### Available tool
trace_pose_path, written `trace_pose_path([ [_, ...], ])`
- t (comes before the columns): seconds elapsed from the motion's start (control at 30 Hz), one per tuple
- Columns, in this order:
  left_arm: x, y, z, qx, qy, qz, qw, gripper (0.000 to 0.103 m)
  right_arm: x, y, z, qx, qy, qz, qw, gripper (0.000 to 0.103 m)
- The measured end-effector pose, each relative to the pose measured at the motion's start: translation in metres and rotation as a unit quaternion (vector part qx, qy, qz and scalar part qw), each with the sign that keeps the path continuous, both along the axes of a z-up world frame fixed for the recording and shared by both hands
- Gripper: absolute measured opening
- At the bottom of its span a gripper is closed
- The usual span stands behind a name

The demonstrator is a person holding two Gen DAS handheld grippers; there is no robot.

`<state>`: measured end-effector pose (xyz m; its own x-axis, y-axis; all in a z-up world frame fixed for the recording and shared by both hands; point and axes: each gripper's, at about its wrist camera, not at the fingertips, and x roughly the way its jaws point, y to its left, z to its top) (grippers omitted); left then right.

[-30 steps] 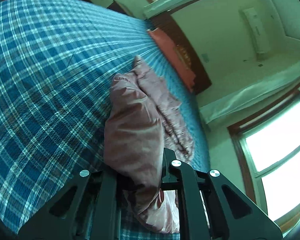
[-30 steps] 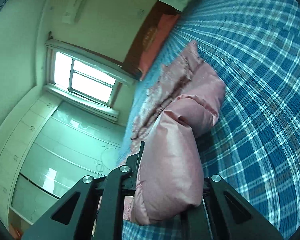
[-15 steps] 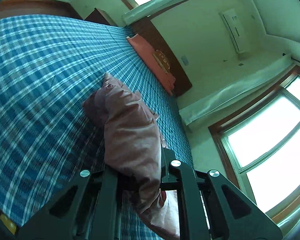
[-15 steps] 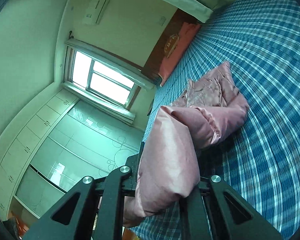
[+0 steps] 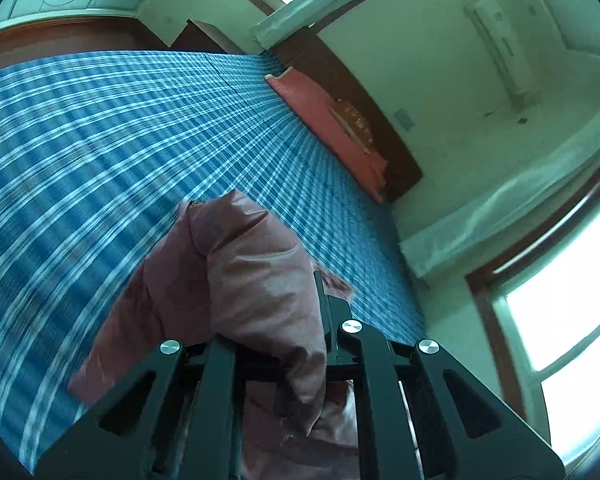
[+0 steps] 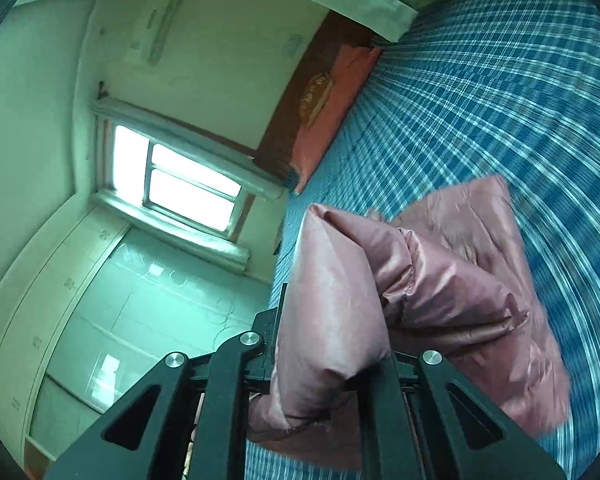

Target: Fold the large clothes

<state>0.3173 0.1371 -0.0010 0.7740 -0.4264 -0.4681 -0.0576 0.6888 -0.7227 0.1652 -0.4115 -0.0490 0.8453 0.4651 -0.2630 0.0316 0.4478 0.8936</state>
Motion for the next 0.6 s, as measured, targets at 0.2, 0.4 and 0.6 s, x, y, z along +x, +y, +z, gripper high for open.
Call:
trace_pose_path([
  [0.2, 0.100, -0.021, -0.030, 0.048, 0.034, 0.006, 0.9983, 0.010, 0.100, -0.011, -0.026, -0.026, 0.054, -0.011, 0.998, 0.011],
  [0.4, 0.147, -0.047, -0.074, 0.102, 0.070, 0.007, 0.9923, 0.010, 0.171, -0.017, -0.067, -0.062, 0.111, -0.021, 0.992, 0.011],
  [0.6, 0.165, -0.056, -0.098, 0.137, 0.084, -0.005, 0.9869, 0.018, 0.193, -0.021, -0.087, -0.069, 0.133, -0.012, 0.989, 0.025],
])
